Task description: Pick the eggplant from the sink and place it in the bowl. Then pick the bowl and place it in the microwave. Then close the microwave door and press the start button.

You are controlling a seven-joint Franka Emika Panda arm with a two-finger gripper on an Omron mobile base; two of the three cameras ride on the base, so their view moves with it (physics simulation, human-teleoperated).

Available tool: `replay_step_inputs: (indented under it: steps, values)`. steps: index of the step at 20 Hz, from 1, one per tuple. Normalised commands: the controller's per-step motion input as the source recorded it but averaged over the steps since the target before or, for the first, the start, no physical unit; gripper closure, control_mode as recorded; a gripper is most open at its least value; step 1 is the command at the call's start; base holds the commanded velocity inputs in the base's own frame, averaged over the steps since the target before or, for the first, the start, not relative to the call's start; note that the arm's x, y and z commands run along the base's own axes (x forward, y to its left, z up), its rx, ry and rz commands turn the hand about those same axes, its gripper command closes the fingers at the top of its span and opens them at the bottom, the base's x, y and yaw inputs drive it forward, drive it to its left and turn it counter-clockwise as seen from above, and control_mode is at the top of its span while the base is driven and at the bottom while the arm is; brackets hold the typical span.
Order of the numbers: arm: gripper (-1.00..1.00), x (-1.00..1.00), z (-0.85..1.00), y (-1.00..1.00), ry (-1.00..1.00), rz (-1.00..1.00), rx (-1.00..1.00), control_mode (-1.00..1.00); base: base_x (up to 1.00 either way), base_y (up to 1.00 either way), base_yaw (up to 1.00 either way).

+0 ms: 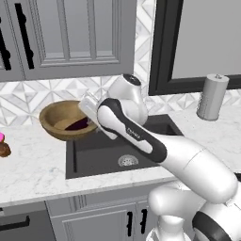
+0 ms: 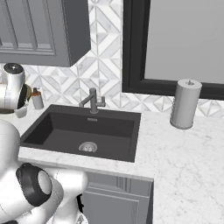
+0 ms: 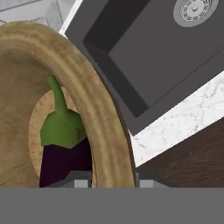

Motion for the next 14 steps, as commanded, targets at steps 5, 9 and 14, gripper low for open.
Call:
replay_step_inputs:
  steps: [5,9,14]
  values:
    - [1.0,-0.76,0.15,-0.78,0.0,-0.01,0.0,-1.0,0.0,0.0,0.0]
    - [1.0,-0.69,0.36,-0.92,-0.02,-0.01,0.0,-1.0,0.0,0.0,0.0]
    - [1.0,-0.25,0.39,-1.0,0.0,-0.04,0.0,-1.0,0.0,0.0,0.0]
